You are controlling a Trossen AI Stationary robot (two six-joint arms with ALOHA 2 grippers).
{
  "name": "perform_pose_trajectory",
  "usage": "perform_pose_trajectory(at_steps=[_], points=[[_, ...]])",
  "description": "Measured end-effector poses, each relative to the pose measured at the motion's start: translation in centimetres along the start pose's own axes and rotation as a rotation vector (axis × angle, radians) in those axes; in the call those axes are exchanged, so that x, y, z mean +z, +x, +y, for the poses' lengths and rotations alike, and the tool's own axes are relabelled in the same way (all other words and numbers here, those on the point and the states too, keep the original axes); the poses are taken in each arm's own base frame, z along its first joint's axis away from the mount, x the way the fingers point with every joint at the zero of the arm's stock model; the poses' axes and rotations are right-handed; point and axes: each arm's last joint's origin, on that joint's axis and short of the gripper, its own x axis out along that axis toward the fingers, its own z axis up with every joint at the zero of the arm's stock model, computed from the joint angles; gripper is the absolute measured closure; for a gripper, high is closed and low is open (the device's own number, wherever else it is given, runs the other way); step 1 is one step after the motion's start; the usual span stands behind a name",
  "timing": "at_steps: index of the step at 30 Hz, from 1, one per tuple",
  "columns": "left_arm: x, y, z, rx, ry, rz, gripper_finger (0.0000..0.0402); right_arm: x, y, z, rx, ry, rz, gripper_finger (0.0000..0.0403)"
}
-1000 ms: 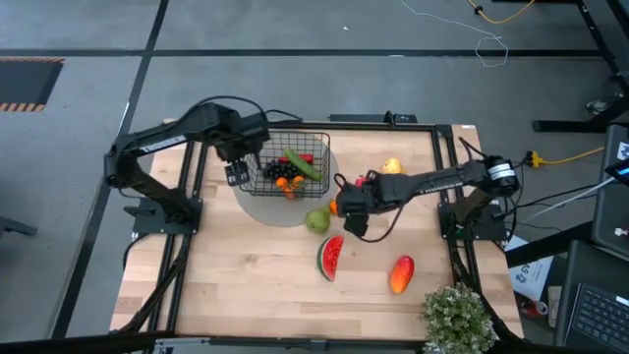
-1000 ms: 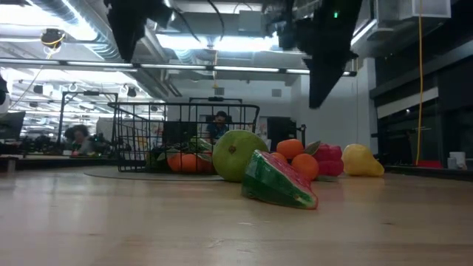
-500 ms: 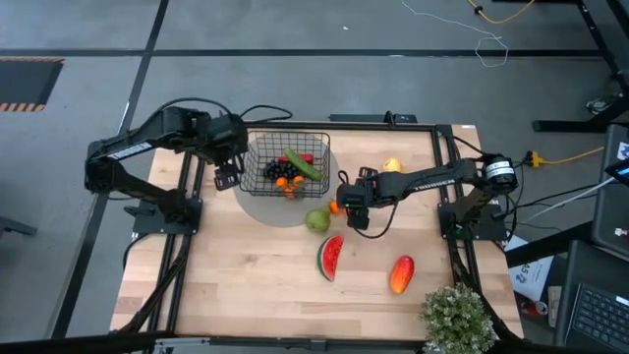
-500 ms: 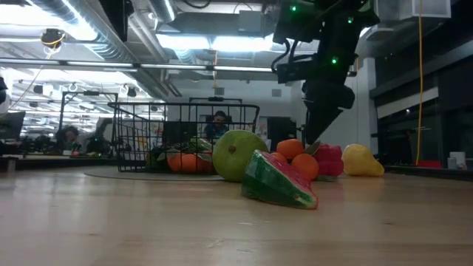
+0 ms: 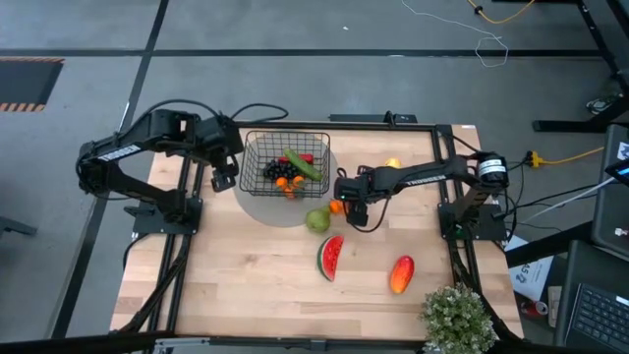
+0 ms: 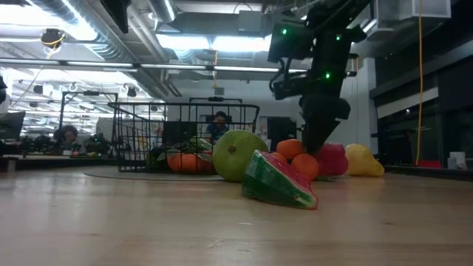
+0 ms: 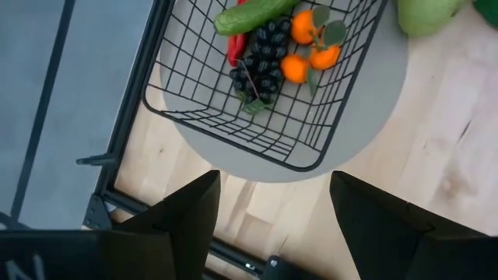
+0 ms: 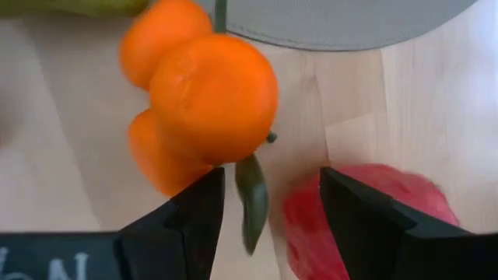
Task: Build produce basket
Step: Put the tangerine into the wire basket
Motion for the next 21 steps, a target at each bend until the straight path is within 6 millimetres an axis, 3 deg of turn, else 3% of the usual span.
perform_pose_trajectory(at_steps=[12,16,21], points=[[-0.02,-0.10,-0.39,-0.010,0.020,-0.004,0.0160,0.16,0.46,0.10,-0.017,0.060,-0.004,0.0204],[-0.02,-0.10,-0.39,-0.010,0.020,-0.004,0.0160,0.13,0.46,0.16,0.004,0.063,0.001,0.0254],[-0.02,-0.10,-0.39,-0.010,0.019,-0.004,0.0160,0.11,0.46,0.16,0.006,0.087,0.003,0.0356]])
